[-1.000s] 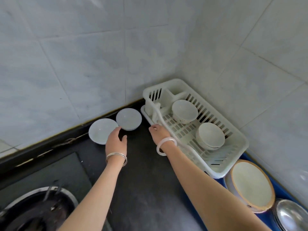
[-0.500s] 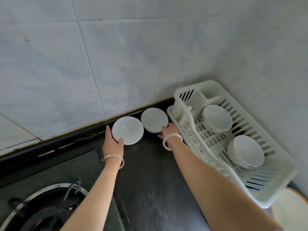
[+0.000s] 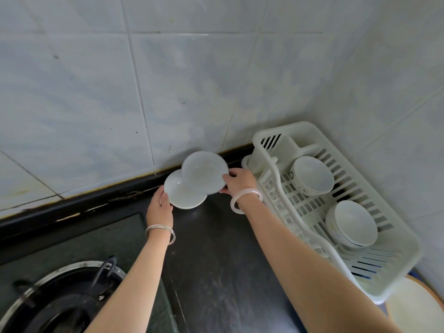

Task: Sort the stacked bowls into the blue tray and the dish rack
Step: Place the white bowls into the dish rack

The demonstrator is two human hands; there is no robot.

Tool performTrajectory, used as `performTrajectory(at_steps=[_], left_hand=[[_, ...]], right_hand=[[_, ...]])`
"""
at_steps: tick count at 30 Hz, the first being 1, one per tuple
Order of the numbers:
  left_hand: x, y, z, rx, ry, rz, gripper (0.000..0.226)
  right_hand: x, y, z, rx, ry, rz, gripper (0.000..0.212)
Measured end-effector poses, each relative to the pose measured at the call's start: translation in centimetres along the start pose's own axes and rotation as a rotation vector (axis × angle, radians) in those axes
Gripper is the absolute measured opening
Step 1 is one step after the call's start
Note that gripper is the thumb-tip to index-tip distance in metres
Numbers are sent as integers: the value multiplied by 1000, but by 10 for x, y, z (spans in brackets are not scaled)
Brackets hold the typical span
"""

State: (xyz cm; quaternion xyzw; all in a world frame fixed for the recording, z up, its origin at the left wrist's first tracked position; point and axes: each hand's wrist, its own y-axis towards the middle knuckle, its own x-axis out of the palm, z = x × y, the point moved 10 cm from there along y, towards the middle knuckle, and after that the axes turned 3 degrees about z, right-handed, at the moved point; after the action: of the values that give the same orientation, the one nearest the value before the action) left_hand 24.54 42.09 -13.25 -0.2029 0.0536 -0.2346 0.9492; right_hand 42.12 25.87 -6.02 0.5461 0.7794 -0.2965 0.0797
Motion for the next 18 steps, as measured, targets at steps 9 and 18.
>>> performTrajectory(at_steps=[9, 18], left_hand=[[-4, 1, 0, -103, -120, 15, 35], [-1, 8, 8, -83, 14, 9, 34]], right_hand=[[34, -10, -11, -44, -324, -11, 15], [44, -1, 3, 21, -230, -88, 25]])
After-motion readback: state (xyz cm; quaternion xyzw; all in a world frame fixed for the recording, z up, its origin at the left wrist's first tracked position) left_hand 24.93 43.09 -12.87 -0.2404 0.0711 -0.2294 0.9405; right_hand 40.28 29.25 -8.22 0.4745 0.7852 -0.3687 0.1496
